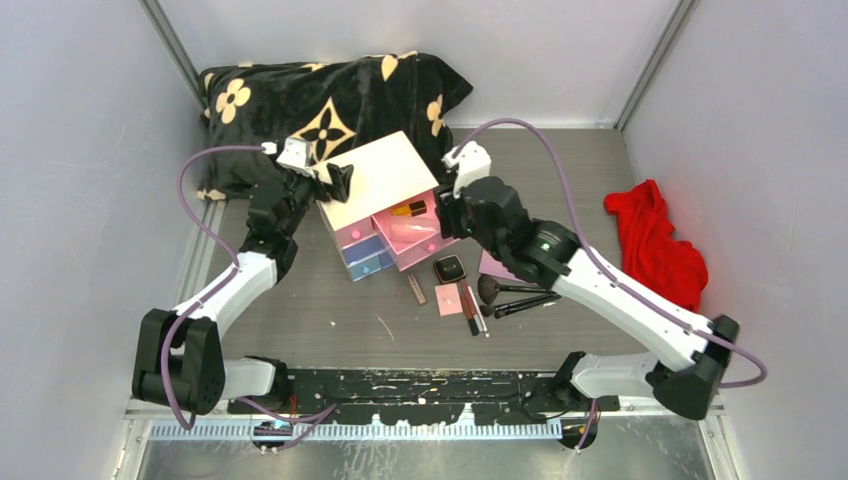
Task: Organize the makeup
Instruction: Place the lipstick in the drawer.
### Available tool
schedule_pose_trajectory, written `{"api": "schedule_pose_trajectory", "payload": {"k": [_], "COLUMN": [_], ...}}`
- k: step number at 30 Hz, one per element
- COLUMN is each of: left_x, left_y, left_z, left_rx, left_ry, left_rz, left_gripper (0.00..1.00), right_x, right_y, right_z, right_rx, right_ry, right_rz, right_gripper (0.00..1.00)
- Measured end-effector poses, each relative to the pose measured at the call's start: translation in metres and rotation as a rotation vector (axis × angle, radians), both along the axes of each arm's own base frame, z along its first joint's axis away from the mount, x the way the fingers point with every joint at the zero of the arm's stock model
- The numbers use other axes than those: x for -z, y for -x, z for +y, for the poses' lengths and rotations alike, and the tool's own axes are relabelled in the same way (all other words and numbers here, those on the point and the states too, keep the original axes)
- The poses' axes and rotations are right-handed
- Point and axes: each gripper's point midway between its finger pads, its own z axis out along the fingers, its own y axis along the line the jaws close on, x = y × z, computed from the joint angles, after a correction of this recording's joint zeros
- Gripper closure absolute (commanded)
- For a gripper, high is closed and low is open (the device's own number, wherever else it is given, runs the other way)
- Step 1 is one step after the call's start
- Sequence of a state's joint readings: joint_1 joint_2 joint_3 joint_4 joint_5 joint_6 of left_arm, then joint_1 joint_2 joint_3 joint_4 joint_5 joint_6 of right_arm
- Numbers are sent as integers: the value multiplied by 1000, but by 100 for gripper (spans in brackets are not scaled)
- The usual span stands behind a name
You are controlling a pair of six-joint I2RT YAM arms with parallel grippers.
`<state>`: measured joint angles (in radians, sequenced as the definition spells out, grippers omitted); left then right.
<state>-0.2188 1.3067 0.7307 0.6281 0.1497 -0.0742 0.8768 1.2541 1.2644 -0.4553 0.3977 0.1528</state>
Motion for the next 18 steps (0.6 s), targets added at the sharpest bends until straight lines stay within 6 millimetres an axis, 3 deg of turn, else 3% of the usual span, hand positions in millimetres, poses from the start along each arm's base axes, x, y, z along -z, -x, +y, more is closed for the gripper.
{"api": "schedule_pose_trajectory", "payload": {"k": [5,8,11,14,16,18], "left_x": [0,0,0,0,0,0], "left_y": [0,0,0,0,0,0], "left_z": [0,0,0,0,0,0], "left_rx": [0,0,0,0,0,0], "left_ry": [0,0,0,0,0,0], "left_rz": [0,0,0,0,0,0], "left_gripper": [0,0,0,0,0,0], "right_x": [-45,-45,-8,57,114,152], "right_y": [20,32,43,55,70,84], "right_z": [-22,-29,-30,-30,-37,-43], "right_rx": [-12,-28,-46,-50,-46,-43], "right_ry": [-111,-162,-162,-121,-72,-43], "right_rz": [-97,-102,-35,79,184,256], "right_gripper": [46,48,48,49,50,50]}}
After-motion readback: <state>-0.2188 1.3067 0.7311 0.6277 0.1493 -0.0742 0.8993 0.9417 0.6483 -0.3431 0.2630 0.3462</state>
